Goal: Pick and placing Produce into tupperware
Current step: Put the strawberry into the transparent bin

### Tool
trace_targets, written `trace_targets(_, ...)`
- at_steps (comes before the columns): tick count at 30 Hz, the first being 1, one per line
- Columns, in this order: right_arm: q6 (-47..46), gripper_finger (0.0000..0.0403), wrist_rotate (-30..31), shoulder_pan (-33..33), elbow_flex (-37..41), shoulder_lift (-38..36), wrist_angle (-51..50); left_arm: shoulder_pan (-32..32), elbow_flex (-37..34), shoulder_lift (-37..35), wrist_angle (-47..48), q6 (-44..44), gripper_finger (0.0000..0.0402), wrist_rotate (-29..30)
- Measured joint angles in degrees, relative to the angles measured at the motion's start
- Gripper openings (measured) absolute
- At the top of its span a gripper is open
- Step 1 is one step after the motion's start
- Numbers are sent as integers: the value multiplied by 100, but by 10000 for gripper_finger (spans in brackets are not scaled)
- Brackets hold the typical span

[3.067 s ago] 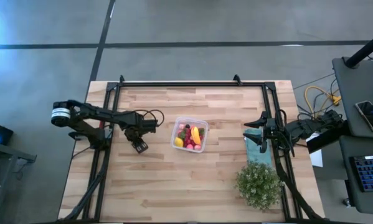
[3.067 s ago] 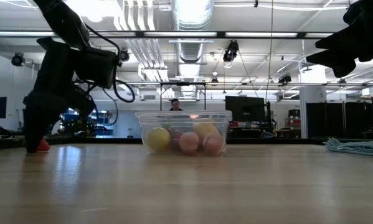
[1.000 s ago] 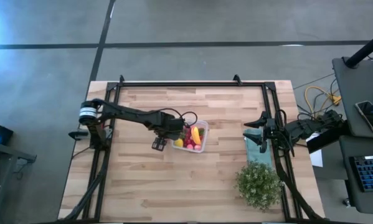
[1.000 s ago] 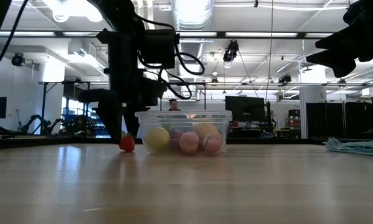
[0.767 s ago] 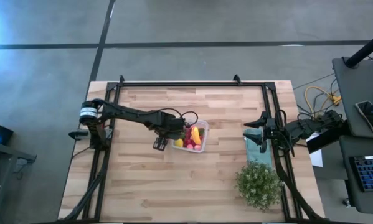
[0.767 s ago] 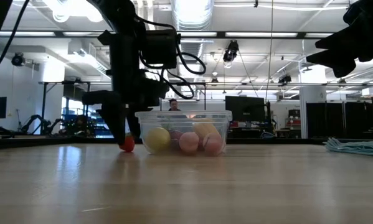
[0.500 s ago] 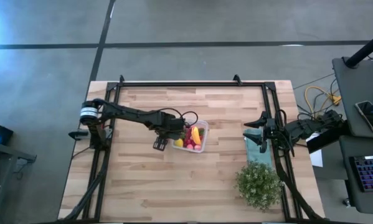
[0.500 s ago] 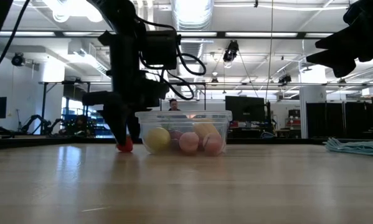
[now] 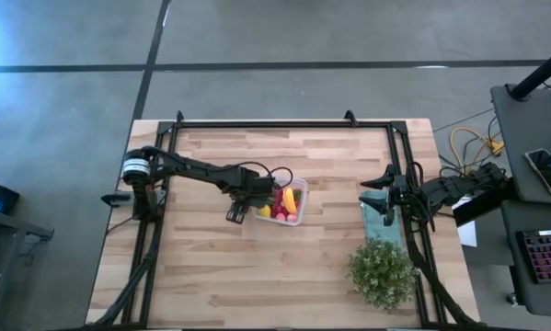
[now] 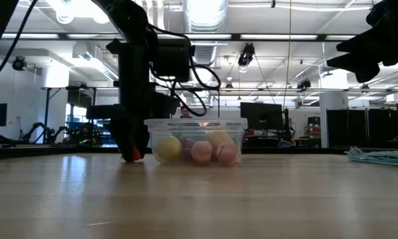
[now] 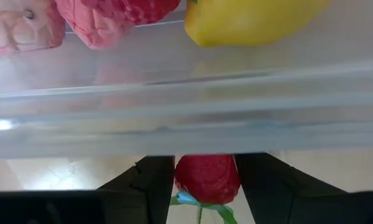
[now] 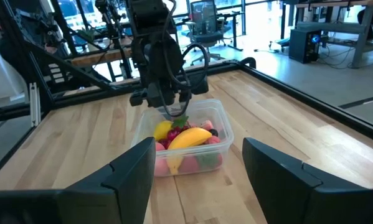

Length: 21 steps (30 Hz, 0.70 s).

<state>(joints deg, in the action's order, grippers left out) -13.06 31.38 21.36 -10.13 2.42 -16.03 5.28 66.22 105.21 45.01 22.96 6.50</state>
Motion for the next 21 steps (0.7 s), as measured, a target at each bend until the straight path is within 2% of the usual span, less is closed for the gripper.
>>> trace_targets(7,0,233,0,0,0,0,-1,0,2,-18,2,2,152,68)
trace_targets(15,0,233,1,1,0,-1,-1,0,2,-26,13,2,117,105)
trace_targets(21,0,233,1,-1,0,0,0,0,2,-28,36,2,118,113)
